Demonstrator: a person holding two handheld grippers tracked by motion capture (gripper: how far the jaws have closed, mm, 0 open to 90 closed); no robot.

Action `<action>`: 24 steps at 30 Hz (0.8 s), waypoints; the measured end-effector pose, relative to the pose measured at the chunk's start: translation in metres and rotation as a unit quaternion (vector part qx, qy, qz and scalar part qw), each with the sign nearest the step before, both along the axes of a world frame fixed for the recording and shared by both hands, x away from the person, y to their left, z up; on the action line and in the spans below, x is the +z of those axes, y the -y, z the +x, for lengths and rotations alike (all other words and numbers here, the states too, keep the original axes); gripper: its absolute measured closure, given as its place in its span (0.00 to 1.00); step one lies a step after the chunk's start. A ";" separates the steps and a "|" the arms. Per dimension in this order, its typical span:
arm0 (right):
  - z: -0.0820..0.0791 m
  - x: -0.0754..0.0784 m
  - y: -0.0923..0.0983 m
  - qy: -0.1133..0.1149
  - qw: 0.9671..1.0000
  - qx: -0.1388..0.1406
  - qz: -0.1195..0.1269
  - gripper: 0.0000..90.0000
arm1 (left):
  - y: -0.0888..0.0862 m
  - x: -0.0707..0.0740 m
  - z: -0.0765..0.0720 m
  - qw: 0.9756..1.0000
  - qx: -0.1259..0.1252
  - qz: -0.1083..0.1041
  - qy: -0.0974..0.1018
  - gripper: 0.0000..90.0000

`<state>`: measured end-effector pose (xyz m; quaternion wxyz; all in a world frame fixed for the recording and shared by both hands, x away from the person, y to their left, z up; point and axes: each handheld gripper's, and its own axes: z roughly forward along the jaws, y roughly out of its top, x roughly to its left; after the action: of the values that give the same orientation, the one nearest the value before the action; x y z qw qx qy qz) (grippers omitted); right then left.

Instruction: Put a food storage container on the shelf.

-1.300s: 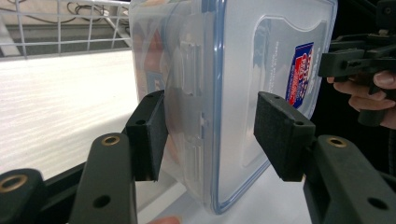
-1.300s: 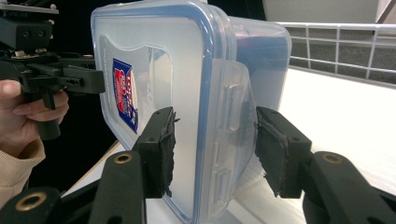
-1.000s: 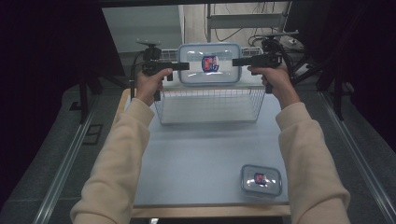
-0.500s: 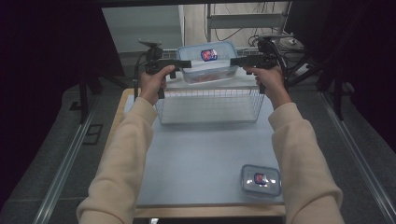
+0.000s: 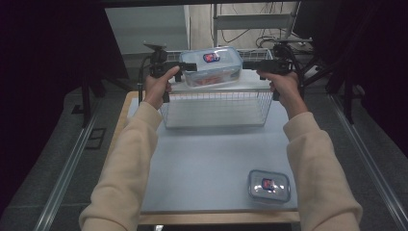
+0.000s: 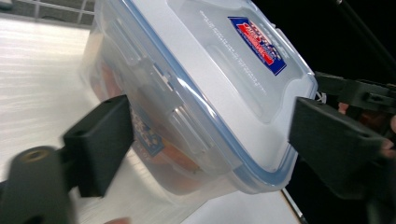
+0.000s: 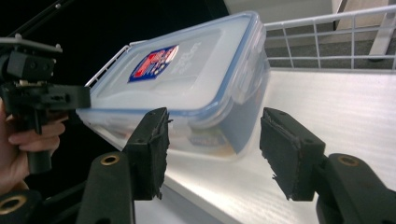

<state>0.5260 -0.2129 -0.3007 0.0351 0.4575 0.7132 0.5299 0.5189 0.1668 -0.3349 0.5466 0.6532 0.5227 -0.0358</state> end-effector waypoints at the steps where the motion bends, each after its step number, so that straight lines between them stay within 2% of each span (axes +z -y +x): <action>1: -0.001 -0.001 0.001 0.001 1.000 0.001 0.000 0.46 | -0.001 0.000 0.001 1.000 -0.004 0.002 -0.007 0.09; 3: -0.004 -0.003 0.002 0.003 1.000 0.003 0.003 0.46 | -0.001 -0.001 0.001 1.000 -0.003 0.010 -0.024 0.04; 5: -0.005 -0.006 0.003 0.001 1.000 0.004 0.002 0.45 | -0.001 -0.001 -0.002 1.000 0.002 0.009 -0.023 0.04; 8: -0.006 -0.008 0.005 0.001 1.000 0.006 0.001 0.45 | -0.001 0.002 -0.010 1.000 0.013 0.026 -0.007 0.06; 11: -0.009 -0.008 0.006 0.007 1.000 0.009 0.002 0.45 | -0.004 0.008 -0.019 0.999 0.020 0.028 0.007 0.09; 13: -0.011 -0.008 0.006 0.010 1.000 0.011 0.003 0.45 | -0.006 0.014 -0.027 0.998 0.037 0.036 0.024 0.12; 15: -0.014 -0.009 0.006 0.011 1.000 0.015 0.003 0.45 | -0.008 0.017 -0.034 0.998 0.038 0.029 0.033 0.17; 19: -0.019 -0.011 0.008 0.016 1.000 0.019 0.003 0.44 | -0.005 0.023 -0.052 0.996 0.033 0.051 0.064 0.32; 21: -0.023 -0.011 0.010 0.017 1.000 0.022 0.006 0.44 | -0.002 0.023 -0.061 0.995 0.026 0.058 0.078 0.45; 24: -0.029 -0.011 0.014 0.021 0.999 0.024 0.011 0.44 | 0.005 0.019 -0.073 0.993 0.000 0.057 0.100 0.69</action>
<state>0.4969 -0.2273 -0.3116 0.0323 0.4292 0.7175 0.5477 0.4459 0.1623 -0.3156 0.5581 0.6838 0.4663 0.0592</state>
